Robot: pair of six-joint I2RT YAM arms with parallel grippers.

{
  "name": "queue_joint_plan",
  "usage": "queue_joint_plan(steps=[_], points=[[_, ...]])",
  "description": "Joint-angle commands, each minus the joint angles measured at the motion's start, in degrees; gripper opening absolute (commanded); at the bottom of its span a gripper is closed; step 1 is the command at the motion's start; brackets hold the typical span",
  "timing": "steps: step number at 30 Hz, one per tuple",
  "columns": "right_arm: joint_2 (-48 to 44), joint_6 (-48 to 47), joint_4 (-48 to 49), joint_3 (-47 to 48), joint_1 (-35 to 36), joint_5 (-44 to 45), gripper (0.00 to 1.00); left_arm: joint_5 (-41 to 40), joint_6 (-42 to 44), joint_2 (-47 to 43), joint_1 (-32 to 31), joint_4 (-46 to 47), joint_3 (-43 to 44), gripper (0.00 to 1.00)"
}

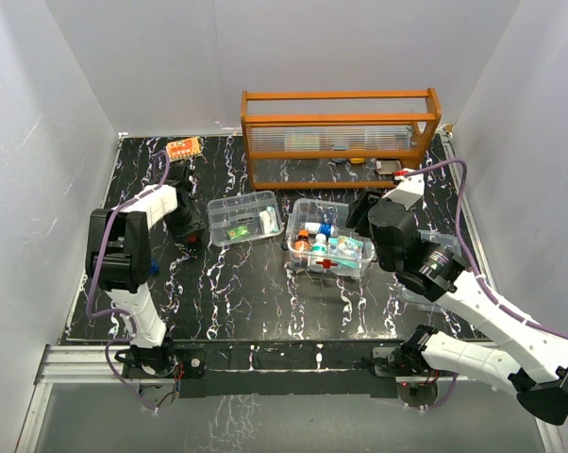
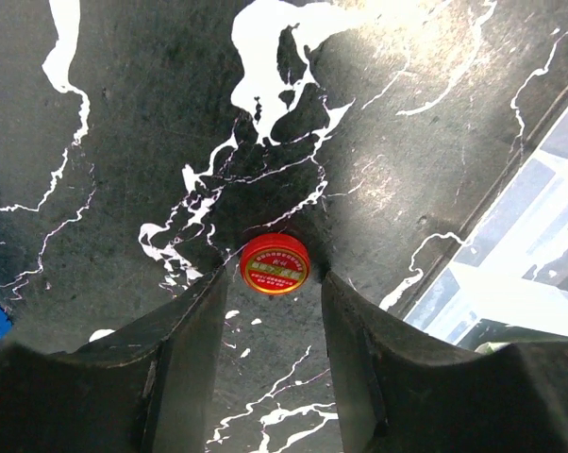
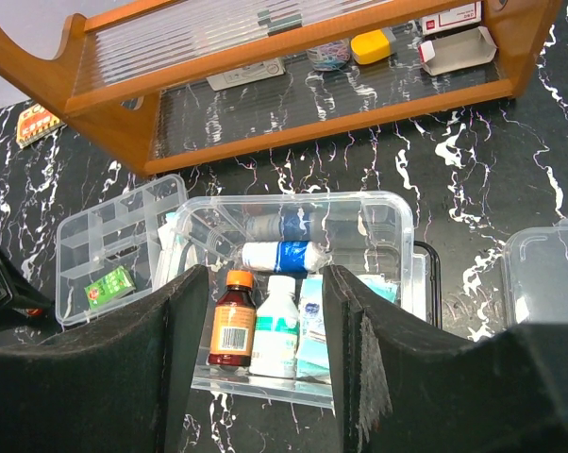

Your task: Organize the medicine kit

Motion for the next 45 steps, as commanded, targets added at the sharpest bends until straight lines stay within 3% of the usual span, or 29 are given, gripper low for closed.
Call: queue_joint_plan(steps=[1, 12, 20, 23, 35, 45], points=[[-1.0, 0.4, 2.7, 0.0, -0.2, 1.0, 0.49, -1.4, 0.3, 3.5, 0.4, 1.2, 0.9, 0.44], [-1.0, 0.4, 2.7, -0.2, -0.2, 0.8, 0.49, -3.5, 0.8, 5.5, 0.6, 0.7, 2.3, 0.43], [-1.4, 0.3, 2.7, -0.4, -0.2, 0.9, 0.49, -3.6, 1.0, 4.9, 0.6, 1.1, 2.0, 0.25], [-1.4, 0.3, 2.7, -0.5, -0.2, 0.9, 0.48, -3.2, 1.1, 3.8, 0.6, 1.3, 1.7, 0.23], [-1.5, 0.4, 2.8, -0.6, -0.2, 1.2, 0.48, 10.8, 0.3, -6.6, 0.3, 4.3, 2.5, 0.24], [-1.6, 0.5, 2.8, -0.5, -0.1, 1.1, 0.48, 15.7, -1.4, -5.1, -1.8, 5.9, 6.8, 0.26]])
